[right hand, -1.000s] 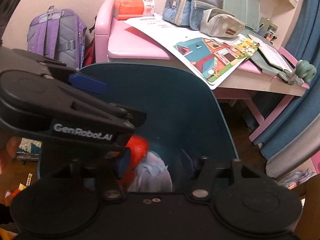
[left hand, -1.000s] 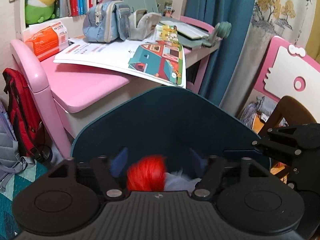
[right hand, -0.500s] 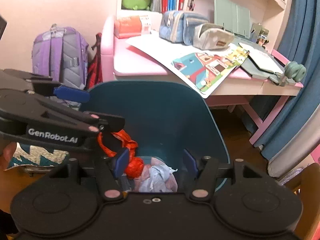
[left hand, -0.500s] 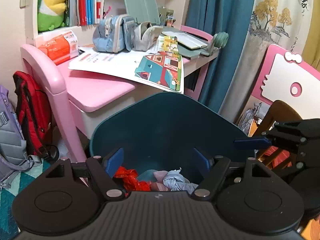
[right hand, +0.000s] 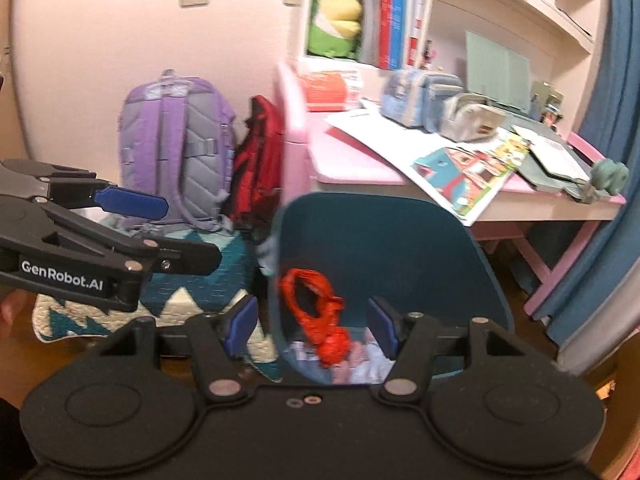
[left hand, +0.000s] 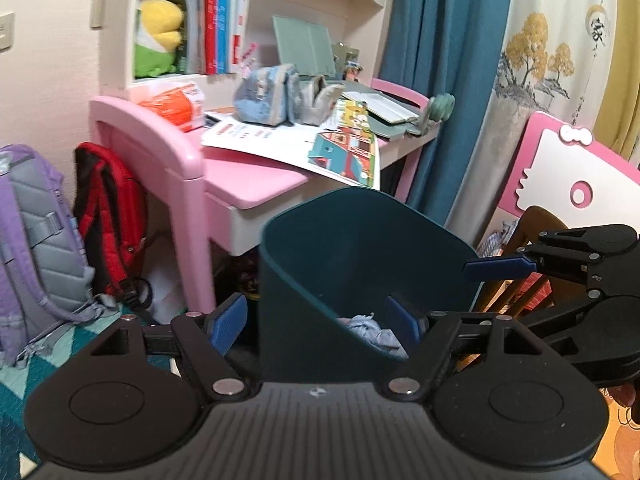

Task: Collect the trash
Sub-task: 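Move both open tools from the bin down toward the trash on the floor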

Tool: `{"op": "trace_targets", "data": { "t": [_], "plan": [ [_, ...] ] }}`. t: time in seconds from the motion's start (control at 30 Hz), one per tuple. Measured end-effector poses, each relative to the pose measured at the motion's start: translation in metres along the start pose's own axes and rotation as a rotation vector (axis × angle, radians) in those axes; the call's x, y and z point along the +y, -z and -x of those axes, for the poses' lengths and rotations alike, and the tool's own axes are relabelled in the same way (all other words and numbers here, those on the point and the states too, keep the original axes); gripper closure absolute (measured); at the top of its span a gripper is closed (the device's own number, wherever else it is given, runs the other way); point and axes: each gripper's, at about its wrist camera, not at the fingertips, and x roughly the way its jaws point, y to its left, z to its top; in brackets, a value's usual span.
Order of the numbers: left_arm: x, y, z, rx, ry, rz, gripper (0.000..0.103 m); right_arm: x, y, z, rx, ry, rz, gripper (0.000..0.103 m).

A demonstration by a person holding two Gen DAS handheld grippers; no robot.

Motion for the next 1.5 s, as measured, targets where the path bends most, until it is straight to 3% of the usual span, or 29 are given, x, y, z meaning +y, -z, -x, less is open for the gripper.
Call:
{"op": "trace_targets", "data": {
  "t": [0.3,0.73,0.77,0.83,0.9,1.23,1.5],
  "plan": [
    [0.05,0.046,0.061,-0.031,-0.069,0.034,0.022,0.081,0.002,-0.011,-0.01,-0.114,0.067,0.043],
    [0.164,0.135,0.125,-0.025,-0.234,0.174,0.017,0.198,0.02,-0.075,0.03,-0.324,0.13,0.042],
    [0.173,0.142,0.128,-0.02,-0.244,0.189,0.015,0.205,0.023,-0.082,0.036,-0.332,0.128,0.041],
    [0.193,0.159,0.132,-0.009,-0.267,0.218,0.002,0.219,0.03,-0.099,0.055,-0.348,0.124,0.041],
    [0.211,0.176,0.136,-0.006,-0.298,0.239,0.001,0.231,0.038,-0.12,0.087,-0.364,0.106,0.041],
    [0.312,0.28,0.111,0.079,-0.414,0.362,0.001,0.288,0.101,-0.241,0.22,-0.327,0.067,0.041],
    [0.387,0.364,0.063,0.187,-0.425,0.464,0.001,0.308,0.163,-0.339,0.36,-0.259,0.007,0.041]
  ]
}}
